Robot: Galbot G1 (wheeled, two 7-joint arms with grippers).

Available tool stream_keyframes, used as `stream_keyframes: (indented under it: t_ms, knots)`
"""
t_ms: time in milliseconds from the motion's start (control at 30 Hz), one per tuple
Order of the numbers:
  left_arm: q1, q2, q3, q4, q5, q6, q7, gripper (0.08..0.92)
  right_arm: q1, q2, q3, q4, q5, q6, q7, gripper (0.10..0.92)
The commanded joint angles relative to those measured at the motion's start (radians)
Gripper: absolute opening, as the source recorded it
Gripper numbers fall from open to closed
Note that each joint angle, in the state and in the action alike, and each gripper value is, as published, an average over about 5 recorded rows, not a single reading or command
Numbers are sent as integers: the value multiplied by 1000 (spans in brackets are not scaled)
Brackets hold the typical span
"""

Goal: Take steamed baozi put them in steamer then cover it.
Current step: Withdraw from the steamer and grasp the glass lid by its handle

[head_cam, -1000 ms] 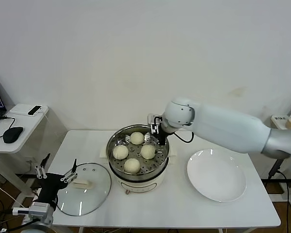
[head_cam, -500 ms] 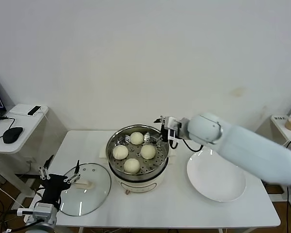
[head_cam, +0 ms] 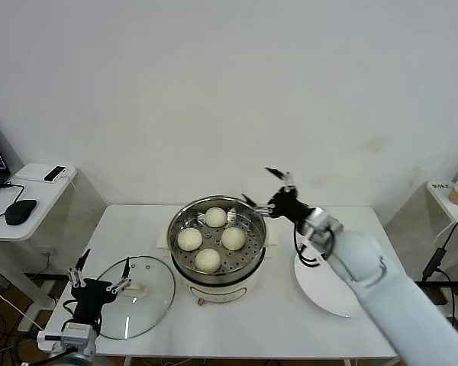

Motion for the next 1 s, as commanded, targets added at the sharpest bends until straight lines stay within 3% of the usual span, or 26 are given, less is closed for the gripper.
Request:
stream_keyframes:
  t_ms: [33,333,567,767,1000]
  knots:
    - [-5,6,19,51,78,-49,-1,823,-551,359,626,69,-64,267,-20,823]
    - [6,105,-25,210,683,-170,1,823,-682,378,747,65,-15,255,-9,823]
    - [89,176,-20,294,1093,-228,-57,823,-710,396,757,44,-27,250,2,823]
    - [89,177,10,361,1242,-252,-126,823,-716,398,753,39,-35,249,5,823]
    - [14,204,69,436,1282,-253,-129,823,-720,410,751,27,-44,251,9,823]
